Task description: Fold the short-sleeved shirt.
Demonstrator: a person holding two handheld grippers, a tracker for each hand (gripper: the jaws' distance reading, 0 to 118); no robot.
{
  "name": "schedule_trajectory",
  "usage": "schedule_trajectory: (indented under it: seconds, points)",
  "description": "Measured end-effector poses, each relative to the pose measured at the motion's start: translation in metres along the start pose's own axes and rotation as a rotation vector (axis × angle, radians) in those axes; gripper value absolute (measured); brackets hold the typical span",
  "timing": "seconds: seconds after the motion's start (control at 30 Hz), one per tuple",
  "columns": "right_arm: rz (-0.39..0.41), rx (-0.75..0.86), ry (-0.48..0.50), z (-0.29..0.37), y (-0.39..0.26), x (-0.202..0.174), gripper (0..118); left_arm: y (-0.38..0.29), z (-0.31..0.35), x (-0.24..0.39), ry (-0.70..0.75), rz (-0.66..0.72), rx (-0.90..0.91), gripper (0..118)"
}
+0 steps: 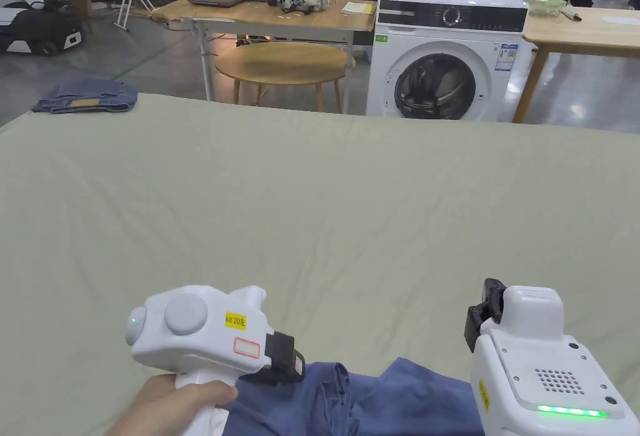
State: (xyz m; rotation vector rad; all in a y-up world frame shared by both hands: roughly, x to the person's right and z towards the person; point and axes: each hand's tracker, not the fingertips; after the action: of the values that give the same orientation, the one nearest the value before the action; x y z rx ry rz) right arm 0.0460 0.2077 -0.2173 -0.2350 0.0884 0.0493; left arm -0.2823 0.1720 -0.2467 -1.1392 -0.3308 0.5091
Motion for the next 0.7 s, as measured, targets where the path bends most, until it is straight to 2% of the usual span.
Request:
schedule_trajectory:
  seconds: [0.07, 0.2, 0.27, 0.4, 0.7]
  points:
    - [0.004, -0.001, -0.001, 0.000, -0.001, 0.000, 0, -0.005, -0.016, -0.003, -0.044, 0.011, -0.026, 1]
    - [0.003, -0.007, -0.005, -0.001, -0.004, 0.001, 0, -0.015, -0.047, -0.008, -0.234, 0.089, -0.059, 1]
    - [0.006, -0.010, -0.006, -0.001, -0.004, 0.002, 0, -0.020, -0.060, -0.010, -0.273, 0.099, -0.062, 0]
    - [0.010, -0.014, -0.008, -0.001, -0.005, 0.003, 0, -0.029, -0.087, -0.013, -0.186, 0.105, -0.103, 0]
    - [0.011, -0.012, -0.014, 0.000, -0.004, 0.005, 0, -0.033, -0.087, -0.004, -0.152, 0.077, -0.086, 0]
